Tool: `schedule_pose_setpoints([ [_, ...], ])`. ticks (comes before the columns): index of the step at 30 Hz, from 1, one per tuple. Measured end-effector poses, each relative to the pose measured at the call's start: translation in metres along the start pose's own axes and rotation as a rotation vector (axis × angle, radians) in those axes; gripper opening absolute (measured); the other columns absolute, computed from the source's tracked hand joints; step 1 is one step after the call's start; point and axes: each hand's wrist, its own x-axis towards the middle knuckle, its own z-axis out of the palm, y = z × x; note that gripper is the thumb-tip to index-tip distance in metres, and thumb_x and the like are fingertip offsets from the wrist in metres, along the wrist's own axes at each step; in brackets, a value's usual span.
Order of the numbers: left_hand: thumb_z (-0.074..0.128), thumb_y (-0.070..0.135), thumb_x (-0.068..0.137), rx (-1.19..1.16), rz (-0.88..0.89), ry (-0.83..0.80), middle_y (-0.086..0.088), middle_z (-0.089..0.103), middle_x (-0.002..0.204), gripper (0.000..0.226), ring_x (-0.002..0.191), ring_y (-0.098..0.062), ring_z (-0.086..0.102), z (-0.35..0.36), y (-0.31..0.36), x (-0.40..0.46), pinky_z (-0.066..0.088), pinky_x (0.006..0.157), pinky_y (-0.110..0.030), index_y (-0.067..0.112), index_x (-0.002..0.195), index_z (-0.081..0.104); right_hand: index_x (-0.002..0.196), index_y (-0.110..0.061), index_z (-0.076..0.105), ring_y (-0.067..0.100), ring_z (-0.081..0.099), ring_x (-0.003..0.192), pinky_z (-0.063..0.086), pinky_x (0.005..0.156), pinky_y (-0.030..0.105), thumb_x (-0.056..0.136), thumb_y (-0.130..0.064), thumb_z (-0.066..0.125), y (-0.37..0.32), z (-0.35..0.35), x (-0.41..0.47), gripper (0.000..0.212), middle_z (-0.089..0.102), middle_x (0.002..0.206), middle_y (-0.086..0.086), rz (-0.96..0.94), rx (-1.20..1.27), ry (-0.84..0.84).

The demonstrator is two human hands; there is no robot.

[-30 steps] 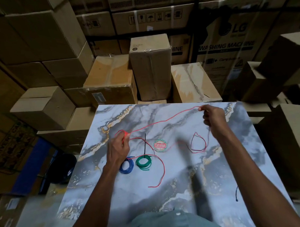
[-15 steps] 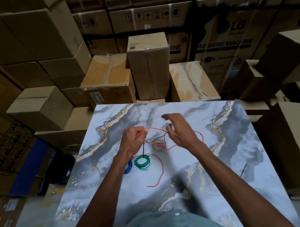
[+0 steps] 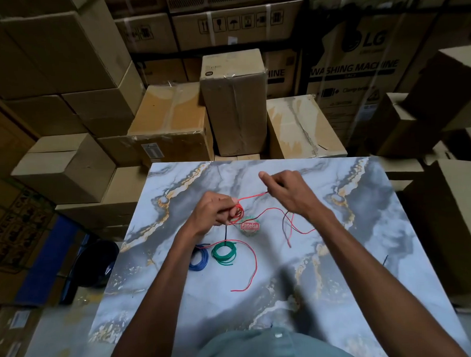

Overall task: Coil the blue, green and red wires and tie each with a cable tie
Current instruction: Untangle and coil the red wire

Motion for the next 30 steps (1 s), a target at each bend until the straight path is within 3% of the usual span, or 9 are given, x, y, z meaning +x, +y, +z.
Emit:
schedule_pose_setpoints([
  [3, 0.053, 0.018, 0.095, -0.311, -0.033, 0.02, 0.002, 0.02, 0.04, 0.039, 0.033, -0.008, 0.018, 0.003, 0.008, -0.006, 0.028, 0.046, -0.021, 0.006, 0.058, 0.058, 0.054, -0.011, 0.031, 0.013, 0.028, 0.046, 0.03, 0.053, 0.039, 0.102, -0.058, 0.045, 0.007, -0.021, 0.009, 0.069, 0.03, 0.049, 0.004, -0.034, -0.036, 0.016],
  [6, 0.048, 0.017, 0.094, -0.599, -0.042, 0.063, -0.003, 0.009, 0.047, 0.044, 0.038, -0.011, 0.009, 0.006, 0.018, -0.007, 0.04, 0.053, -0.023, 0.013, 0.052, 0.059, 0.054, 0.0, 0.039, 0.008, 0.035, 0.044, 0.035, 0.054, 0.037, 0.103, -0.054, 0.051, 0.015, -0.028, 0.01, 0.074, 0.04, 0.048, 0.01, 0.008, 0.119, 0.049],
  [9, 0.046, 0.022, 0.095, -0.862, -0.036, 0.065, 0.007, 0.02, 0.041, 0.034, 0.034, -0.006, 0.018, 0.008, 0.024, -0.004, 0.043, 0.055, -0.023, 0.006, 0.067, 0.058, 0.061, -0.001, 0.047, 0.008, 0.032, 0.052, 0.029, 0.055, 0.032, 0.101, -0.046, 0.057, 0.015, -0.017, 0.003, 0.061, 0.035, 0.053, 0.002, -0.028, 0.188, 0.0],
  [13, 0.037, 0.023, 0.106, -1.044, -0.02, 0.127, 0.007, 0.028, 0.048, 0.033, 0.038, -0.007, 0.025, 0.004, 0.023, 0.005, 0.048, 0.062, -0.022, 0.005, 0.084, 0.054, 0.064, -0.014, 0.057, 0.008, 0.037, 0.055, 0.032, 0.056, 0.029, 0.092, -0.021, 0.062, 0.015, 0.001, -0.014, 0.03, 0.043, 0.056, -0.002, 0.012, 0.318, -0.08],
  [15, 0.033, 0.023, 0.108, -1.128, -0.017, 0.154, 0.006, 0.03, 0.049, 0.034, 0.039, -0.008, 0.027, 0.004, 0.021, 0.009, 0.049, 0.065, -0.021, 0.004, 0.089, 0.054, 0.063, -0.016, 0.058, 0.009, 0.038, 0.054, 0.032, 0.055, 0.027, 0.089, -0.014, 0.063, 0.015, 0.011, -0.021, 0.026, 0.046, 0.055, -0.005, 0.058, 0.358, -0.133],
  [21, 0.03, 0.023, 0.109, -1.345, 0.06, 0.226, 0.005, 0.036, 0.052, 0.036, 0.042, -0.007, 0.032, -0.004, 0.015, 0.018, 0.044, 0.079, -0.021, 0.0, 0.1, 0.057, 0.067, 0.0, 0.058, 0.01, 0.059, 0.045, 0.046, 0.055, 0.022, 0.101, -0.036, 0.061, 0.015, 0.033, -0.036, 0.05, 0.058, 0.052, 0.012, 0.187, 0.184, -0.237],
  [23, 0.031, 0.022, 0.108, -1.392, 0.105, 0.25, 0.004, 0.036, 0.053, 0.035, 0.043, -0.007, 0.033, -0.012, 0.015, 0.017, 0.044, 0.078, -0.019, -0.001, 0.101, 0.057, 0.064, -0.008, 0.061, 0.011, 0.063, 0.049, 0.049, 0.058, 0.022, 0.101, -0.042, 0.06, 0.02, 0.031, -0.04, 0.051, 0.06, 0.051, 0.003, 0.223, 0.199, -0.262],
  [26, 0.031, 0.019, 0.108, -1.549, 0.179, 0.31, 0.003, 0.038, 0.053, 0.041, 0.041, -0.008, 0.034, -0.028, 0.016, 0.015, 0.049, 0.06, -0.019, -0.005, 0.094, 0.061, 0.067, -0.008, 0.061, 0.012, 0.065, 0.055, 0.047, 0.061, 0.026, 0.096, -0.041, 0.067, 0.025, 0.022, -0.04, 0.045, 0.065, 0.059, 0.009, 0.215, 0.183, -0.327],
  [30, 0.028, 0.017, 0.108, -1.587, 0.294, 0.468, 0.002, 0.041, 0.051, 0.048, 0.039, -0.008, 0.037, -0.06, 0.016, 0.013, 0.046, 0.057, -0.019, -0.006, 0.089, 0.066, 0.083, -0.012, 0.072, 0.014, 0.067, 0.06, 0.048, 0.059, 0.017, 0.092, -0.025, 0.077, 0.035, 0.002, -0.044, 0.017, 0.063, 0.062, 0.007, 0.228, 0.285, -0.389],
])
